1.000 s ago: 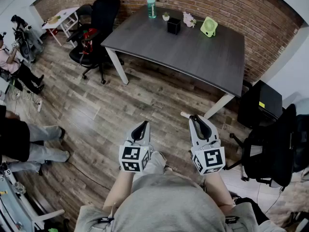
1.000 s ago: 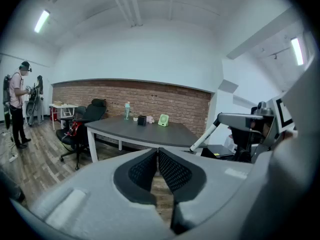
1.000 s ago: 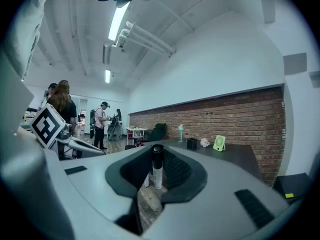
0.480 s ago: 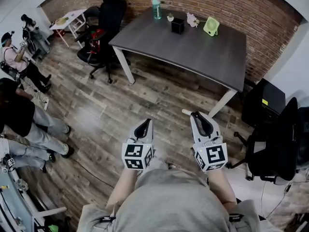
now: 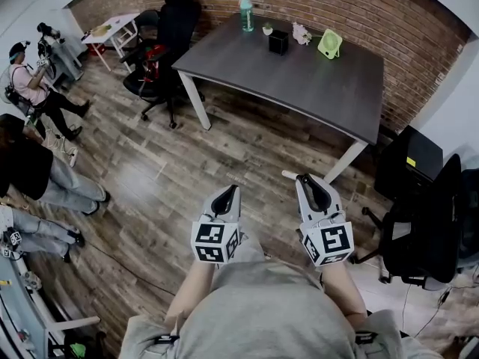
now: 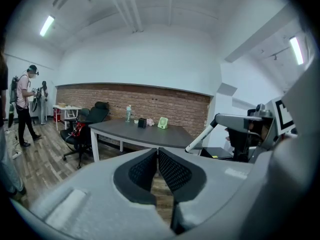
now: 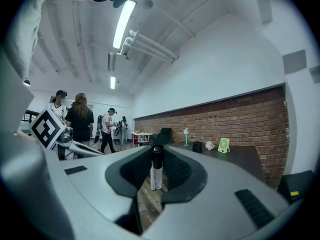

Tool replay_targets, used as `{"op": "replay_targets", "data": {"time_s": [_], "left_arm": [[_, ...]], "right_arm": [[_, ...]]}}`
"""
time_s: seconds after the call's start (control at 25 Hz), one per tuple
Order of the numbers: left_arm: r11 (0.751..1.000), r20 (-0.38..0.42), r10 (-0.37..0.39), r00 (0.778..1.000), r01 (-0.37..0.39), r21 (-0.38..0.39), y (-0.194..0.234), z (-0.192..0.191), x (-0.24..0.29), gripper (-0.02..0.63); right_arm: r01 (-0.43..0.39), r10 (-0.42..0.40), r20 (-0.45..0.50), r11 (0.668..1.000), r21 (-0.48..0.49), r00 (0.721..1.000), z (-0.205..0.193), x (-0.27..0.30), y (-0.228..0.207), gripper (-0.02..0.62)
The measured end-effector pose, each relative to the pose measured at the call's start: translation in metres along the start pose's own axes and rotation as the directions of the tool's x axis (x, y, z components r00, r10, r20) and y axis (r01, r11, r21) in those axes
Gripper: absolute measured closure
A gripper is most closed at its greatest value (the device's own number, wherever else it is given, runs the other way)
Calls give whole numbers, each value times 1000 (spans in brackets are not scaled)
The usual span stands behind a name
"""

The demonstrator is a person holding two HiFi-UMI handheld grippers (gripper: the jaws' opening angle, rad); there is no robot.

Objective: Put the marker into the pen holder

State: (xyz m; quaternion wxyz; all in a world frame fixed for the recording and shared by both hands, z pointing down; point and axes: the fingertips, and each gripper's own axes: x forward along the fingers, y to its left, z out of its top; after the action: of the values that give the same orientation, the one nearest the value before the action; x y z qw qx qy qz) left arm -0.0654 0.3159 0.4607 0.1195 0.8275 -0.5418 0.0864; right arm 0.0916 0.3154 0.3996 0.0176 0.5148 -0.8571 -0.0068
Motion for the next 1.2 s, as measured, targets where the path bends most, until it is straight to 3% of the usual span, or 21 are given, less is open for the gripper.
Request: {"op": "replay_targets", "data": {"time_s": [0.48, 1.2], "left_arm": [[1000, -7, 6, 1000, -6, -12, 14, 0, 21, 583], [998, -27, -53, 998, 53, -16, 64, 36, 156, 583]], "right_arm": [[4, -4, 2, 1000, 1, 1000, -5, 21, -10, 524], [55, -55, -16, 998, -8, 998, -5, 144, -81, 524]]}}
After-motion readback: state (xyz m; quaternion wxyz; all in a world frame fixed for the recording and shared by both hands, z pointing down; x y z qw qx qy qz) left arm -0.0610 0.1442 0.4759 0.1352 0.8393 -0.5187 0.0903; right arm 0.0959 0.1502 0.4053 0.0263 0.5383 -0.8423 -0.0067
